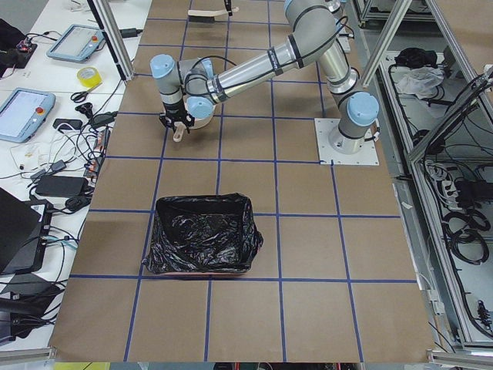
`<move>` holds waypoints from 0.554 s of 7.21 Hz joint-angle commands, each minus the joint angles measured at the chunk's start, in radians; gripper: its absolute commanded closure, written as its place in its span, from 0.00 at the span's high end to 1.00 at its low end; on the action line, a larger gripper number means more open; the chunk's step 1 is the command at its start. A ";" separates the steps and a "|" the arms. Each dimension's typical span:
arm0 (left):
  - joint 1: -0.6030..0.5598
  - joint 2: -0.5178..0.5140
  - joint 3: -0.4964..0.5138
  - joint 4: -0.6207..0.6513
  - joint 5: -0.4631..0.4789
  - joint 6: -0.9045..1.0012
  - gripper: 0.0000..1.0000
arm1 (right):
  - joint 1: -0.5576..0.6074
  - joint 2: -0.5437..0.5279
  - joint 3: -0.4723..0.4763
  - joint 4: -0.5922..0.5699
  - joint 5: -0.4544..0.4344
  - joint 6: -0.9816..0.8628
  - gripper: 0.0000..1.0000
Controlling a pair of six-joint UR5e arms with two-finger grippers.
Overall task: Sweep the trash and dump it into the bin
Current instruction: 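Lower the right gripper and grasp the white brush handle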
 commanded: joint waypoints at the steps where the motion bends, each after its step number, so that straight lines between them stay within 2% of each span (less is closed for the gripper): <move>1: -0.001 0.004 -0.002 0.000 -0.016 -0.002 0.25 | 0.128 -0.006 -0.002 0.047 0.031 0.113 0.00; 2: -0.001 0.004 -0.002 0.000 -0.016 -0.001 0.20 | 0.201 -0.005 -0.002 0.055 0.084 0.214 0.00; 4: -0.002 0.007 0.001 0.000 -0.014 0.003 0.13 | 0.324 0.006 -0.002 0.054 0.102 0.378 0.00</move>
